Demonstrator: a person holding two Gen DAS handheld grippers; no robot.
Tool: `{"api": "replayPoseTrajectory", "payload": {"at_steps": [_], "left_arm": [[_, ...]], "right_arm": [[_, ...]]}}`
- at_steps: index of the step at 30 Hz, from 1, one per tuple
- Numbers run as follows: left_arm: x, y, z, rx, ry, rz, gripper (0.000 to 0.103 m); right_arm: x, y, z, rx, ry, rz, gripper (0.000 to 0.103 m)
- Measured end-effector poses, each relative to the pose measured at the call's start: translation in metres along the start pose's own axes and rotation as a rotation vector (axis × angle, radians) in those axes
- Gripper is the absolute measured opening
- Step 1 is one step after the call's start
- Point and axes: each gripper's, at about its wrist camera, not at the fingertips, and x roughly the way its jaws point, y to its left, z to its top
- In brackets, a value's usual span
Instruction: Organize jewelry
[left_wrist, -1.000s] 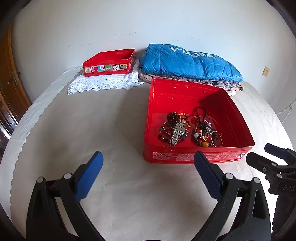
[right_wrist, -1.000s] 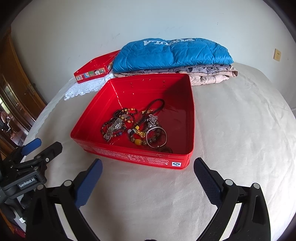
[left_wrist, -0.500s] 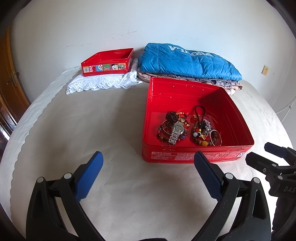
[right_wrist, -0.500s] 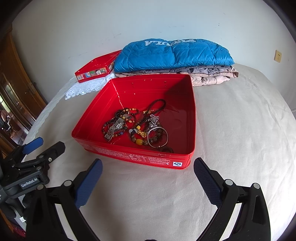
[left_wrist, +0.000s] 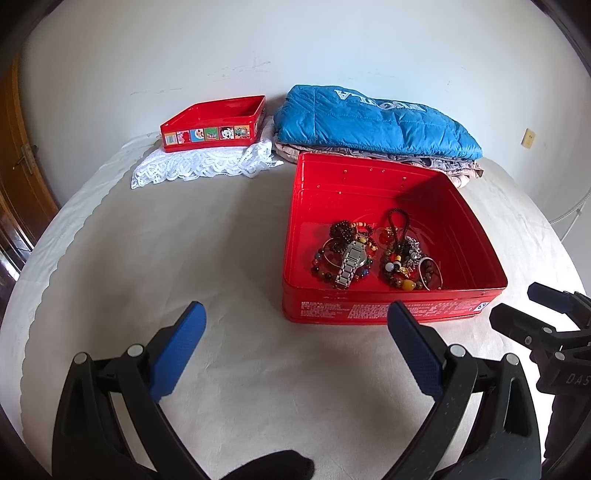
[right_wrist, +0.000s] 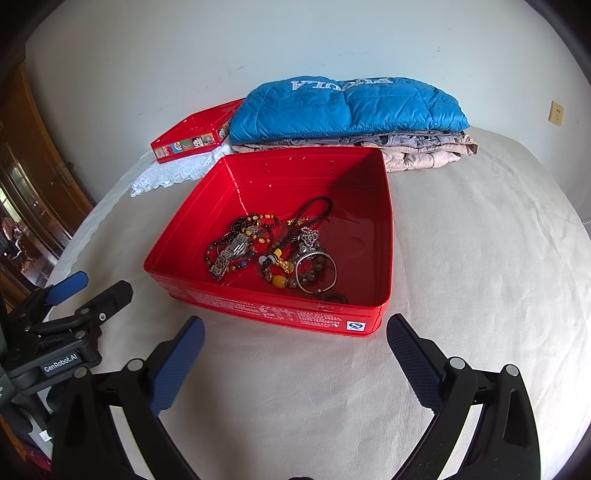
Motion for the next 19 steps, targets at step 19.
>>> {"api": "replayPoseTrajectory", "payload": {"at_steps": [19], "left_arm": [[0.0048,0.0008,-0.0018,0.006,0.011,0.000,0.098]], "right_arm": [[0.0005,0.0001,0.0002,-0.001,0.000,0.000,0.099]]}}
